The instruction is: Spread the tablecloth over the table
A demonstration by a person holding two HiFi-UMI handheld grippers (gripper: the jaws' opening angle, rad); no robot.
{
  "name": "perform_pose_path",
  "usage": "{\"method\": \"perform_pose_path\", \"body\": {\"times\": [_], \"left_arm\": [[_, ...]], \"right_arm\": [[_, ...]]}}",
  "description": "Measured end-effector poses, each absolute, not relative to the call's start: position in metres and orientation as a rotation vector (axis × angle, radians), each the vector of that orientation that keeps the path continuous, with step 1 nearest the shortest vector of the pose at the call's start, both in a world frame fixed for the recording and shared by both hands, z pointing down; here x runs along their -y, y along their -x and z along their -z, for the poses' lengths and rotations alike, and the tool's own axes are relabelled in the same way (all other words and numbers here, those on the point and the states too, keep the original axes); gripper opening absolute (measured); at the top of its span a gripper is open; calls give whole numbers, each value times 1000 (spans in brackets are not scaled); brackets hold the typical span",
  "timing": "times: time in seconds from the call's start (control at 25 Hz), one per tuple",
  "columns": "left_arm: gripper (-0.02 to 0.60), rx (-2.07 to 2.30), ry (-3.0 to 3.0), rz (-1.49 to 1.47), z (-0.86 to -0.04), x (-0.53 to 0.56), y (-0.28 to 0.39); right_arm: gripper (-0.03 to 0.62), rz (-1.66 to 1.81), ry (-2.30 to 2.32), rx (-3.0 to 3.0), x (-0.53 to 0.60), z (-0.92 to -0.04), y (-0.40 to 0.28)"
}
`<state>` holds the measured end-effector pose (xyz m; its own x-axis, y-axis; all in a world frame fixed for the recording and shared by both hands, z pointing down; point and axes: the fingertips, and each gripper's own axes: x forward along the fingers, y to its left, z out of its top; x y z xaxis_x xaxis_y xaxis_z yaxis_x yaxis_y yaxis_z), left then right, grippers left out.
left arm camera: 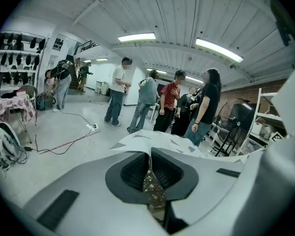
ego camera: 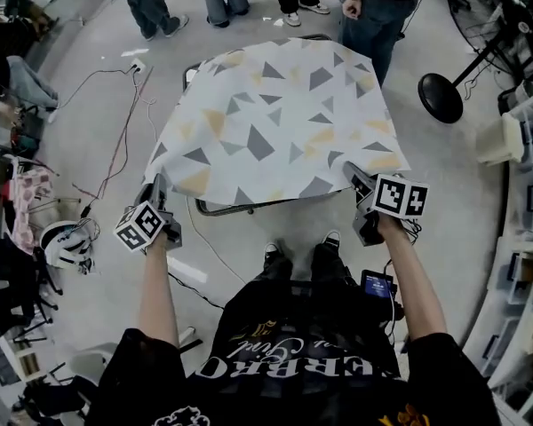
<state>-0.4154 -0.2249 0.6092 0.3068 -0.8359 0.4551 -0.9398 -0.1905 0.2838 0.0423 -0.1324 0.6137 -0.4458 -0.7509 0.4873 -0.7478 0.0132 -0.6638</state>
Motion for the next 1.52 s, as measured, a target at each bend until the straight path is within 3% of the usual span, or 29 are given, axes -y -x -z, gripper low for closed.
{"method": "perform_pose_path", "body": {"times": [0.92, 1.12, 1.24, 1.32, 1.36, 1.44, 1.52], "left_arm": [[31, 1372, -2043, -489, -704, 254, 438], [31, 1362, -2043, -670, -733, 265, 439], [35, 1403, -1978, -707, -747, 272, 454], [57, 1401, -1926, -713, -757, 270, 459], [75, 1385, -1910, -723, -762, 267, 458], [218, 1347, -1894, -738, -772, 258, 456], [254, 1343, -1874, -730, -778, 248, 459]], "right_arm": [[17, 1701, 1908, -1932, 119, -701, -7], [20, 1728, 2007, -1857, 116, -725, -10], [65, 1822, 2039, -1721, 104, -748, -17], [140, 1863, 2092, -1703, 92, -758, -19], [209, 1872, 2125, -1723, 86, -759, -19], [282, 1872, 2197, -1759, 74, -758, -19], [302, 1852, 2261, -1750, 64, -752, -20]]}}
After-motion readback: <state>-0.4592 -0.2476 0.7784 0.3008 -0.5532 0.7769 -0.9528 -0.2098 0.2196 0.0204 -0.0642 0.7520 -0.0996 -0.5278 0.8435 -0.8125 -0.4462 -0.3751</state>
